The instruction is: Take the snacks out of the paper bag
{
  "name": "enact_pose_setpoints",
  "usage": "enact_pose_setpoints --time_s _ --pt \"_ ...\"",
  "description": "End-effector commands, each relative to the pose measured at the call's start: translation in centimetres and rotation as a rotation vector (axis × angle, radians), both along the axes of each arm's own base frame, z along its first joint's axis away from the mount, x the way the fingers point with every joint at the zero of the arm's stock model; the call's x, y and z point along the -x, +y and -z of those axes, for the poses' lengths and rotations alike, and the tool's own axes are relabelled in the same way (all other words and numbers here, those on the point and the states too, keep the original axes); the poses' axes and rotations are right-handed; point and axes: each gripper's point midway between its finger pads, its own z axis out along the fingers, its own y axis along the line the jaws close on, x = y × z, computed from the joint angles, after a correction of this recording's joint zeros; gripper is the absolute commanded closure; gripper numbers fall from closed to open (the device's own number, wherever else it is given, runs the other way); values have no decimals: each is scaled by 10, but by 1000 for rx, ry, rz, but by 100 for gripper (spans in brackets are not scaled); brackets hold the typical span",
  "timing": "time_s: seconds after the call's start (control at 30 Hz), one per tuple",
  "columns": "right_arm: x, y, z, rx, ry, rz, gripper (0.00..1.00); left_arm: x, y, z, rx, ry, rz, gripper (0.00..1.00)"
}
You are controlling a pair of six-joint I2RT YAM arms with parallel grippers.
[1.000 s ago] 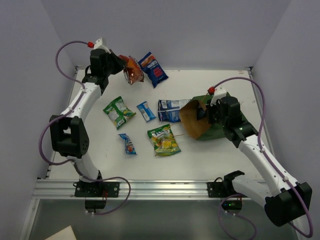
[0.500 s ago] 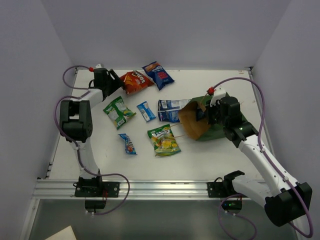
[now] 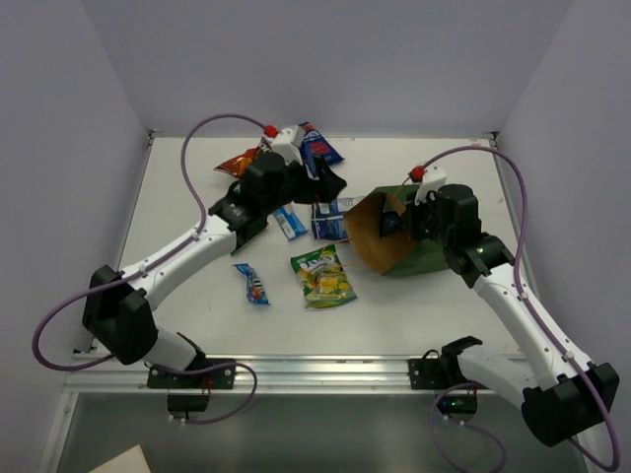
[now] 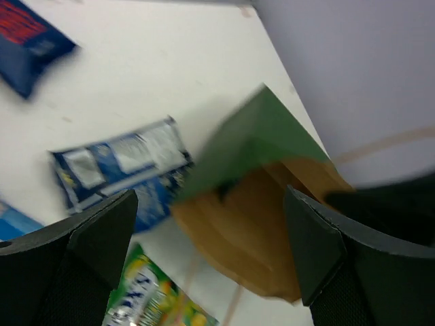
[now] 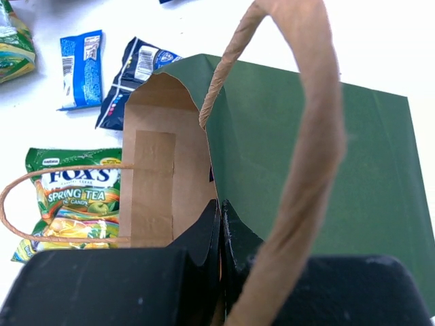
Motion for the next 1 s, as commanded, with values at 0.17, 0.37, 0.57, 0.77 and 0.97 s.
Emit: enact_pose_setpoints --time_s 0.17,0.37,0.57,0.77,0.97 --pt "-6 17 -23 -79 -28 -54 100 83 -88 31 60 -88 177 11" --pt "-2 30 -34 -137 -21 -103 100 81 -118 68 -12 -154 219 11" --pt "4 38 -40 -173 -9 -141 100 72 -142 93 -31 -150 229 12" --pt "10 43 -42 -198 9 -171 100 54 -157 120 -75 -102 193 13" --pt "15 50 -44 -236 18 -202 100 35 -160 141 -100 -32 96 18"
